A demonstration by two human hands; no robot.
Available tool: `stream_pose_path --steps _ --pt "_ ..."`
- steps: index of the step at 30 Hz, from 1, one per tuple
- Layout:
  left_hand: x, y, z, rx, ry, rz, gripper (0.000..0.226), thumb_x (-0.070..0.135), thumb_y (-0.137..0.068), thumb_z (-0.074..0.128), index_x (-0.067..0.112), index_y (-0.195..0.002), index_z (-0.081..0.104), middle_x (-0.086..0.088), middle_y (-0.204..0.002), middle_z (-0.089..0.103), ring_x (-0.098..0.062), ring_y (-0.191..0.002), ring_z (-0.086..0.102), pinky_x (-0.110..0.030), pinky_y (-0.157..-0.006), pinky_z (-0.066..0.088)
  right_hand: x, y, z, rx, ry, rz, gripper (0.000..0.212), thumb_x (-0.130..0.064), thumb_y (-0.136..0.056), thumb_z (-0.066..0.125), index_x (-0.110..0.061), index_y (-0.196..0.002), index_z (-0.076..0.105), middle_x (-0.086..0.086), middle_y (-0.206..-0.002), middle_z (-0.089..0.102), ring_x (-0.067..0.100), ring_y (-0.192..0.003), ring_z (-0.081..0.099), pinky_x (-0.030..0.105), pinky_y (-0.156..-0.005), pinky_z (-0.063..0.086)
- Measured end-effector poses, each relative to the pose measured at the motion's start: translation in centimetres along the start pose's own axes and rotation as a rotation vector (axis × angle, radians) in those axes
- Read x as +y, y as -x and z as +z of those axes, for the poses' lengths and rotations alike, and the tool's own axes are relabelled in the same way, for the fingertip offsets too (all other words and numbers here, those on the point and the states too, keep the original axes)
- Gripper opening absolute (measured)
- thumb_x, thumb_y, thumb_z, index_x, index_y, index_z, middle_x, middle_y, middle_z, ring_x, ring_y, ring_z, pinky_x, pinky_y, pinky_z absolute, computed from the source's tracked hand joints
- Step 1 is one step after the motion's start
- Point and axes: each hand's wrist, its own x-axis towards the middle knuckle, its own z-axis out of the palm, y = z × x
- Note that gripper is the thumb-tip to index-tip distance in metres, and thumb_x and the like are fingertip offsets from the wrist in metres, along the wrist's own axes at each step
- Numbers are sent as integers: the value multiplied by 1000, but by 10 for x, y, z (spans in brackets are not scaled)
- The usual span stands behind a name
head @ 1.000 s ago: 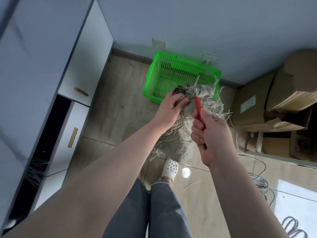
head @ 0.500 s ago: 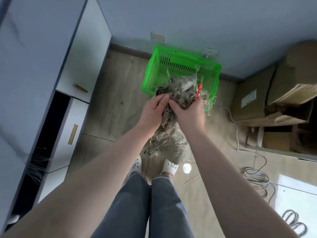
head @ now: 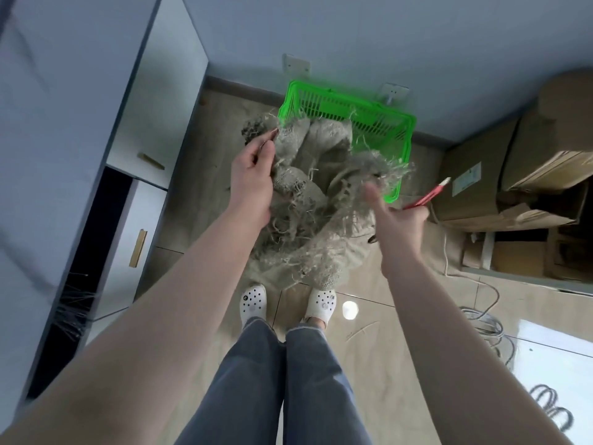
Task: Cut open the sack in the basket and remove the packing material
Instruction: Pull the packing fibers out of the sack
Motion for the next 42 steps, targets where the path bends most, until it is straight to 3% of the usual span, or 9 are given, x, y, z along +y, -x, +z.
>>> stream_pose_path --steps 7,11,15,19,22,27,32,37,42 --pt "5 3 7 23 149 -135 22 15 -99 51 31 -101 65 4 -91 67 -14 -83 58 -30 -75 50 24 12 31 -90 -2 28 54 -29 -61 80 -24 -96 39 6 -98 57 32 -90 68 51 -78 57" --pt "10 7 9 22 210 -222 20 11 -99 50 22 -107 65 3 -85 65 -11 -76 60 -25 -60 49 16 14 36 -105 32 -70 74 -39 -74 82 -9 -120 34 -1 -102 51 14 -84 53 31 -72 43" --pt "19 15 19 5 232 -262 25 9 -100 48 9 -123 59 3 -82 66 -2 -55 63 -17 -46 48 8 10 48 -75 75 -100 52 -21 -85 72 -7 -120 37 -3 -95 51 20 -79 52 28 -67 39" --pt "21 0 6 76 33 -262 64 48 -97 45 33 -152 15 -2 -144 48 -20 -120 58 -41 -87 55 5 3 44 -93 -116 -40 34 -8 -86 67 -11 -108 41 8 -106 54 24 -91 55 36 -76 48" --pt "22 6 -1 108 -336 -323 102 72 -79 52 39 -151 -12 -7 -163 11 -33 -144 27 -61 -109 27 9 -1 35 -115 -125 -96 30 -10 -82 67 -21 -93 41 11 -102 59 30 -90 61 54 -82 55" --pt "1 39 18 -336 -505 -512 119 79 -54 70 16 -148 33 -9 -147 46 -30 -129 50 -51 -108 38 10 2 29 -180 -26 -298 34 -14 -78 68 -31 -91 42 18 -109 60 37 -100 61 54 -84 54" --pt "-20 37 26 -363 -430 -462 52 43 -83 71 15 -126 61 -8 -113 71 -26 -96 69 -43 -90 55 16 3 20 -12 -79 -309 33 -8 -79 71 -22 -93 44 2 -91 60 15 -83 62 36 -78 52" --pt "-20 43 31 -362 -307 -469 47 39 -84 68 13 -123 63 -7 -108 72 -25 -97 70 -43 -93 54 17 13 27 10 -76 -145 58 -47 -66 81 -15 -102 50 3 -93 64 21 -84 65 40 -77 56" --pt "-15 46 24 -411 -87 -694 21 21 -96 50 6 -100 64 -9 -86 70 -24 -79 67 -36 -79 55 12 9 28 -95 63 -142 52 -30 -73 82 -11 -102 44 1 -90 57 20 -81 58 40 -75 52"
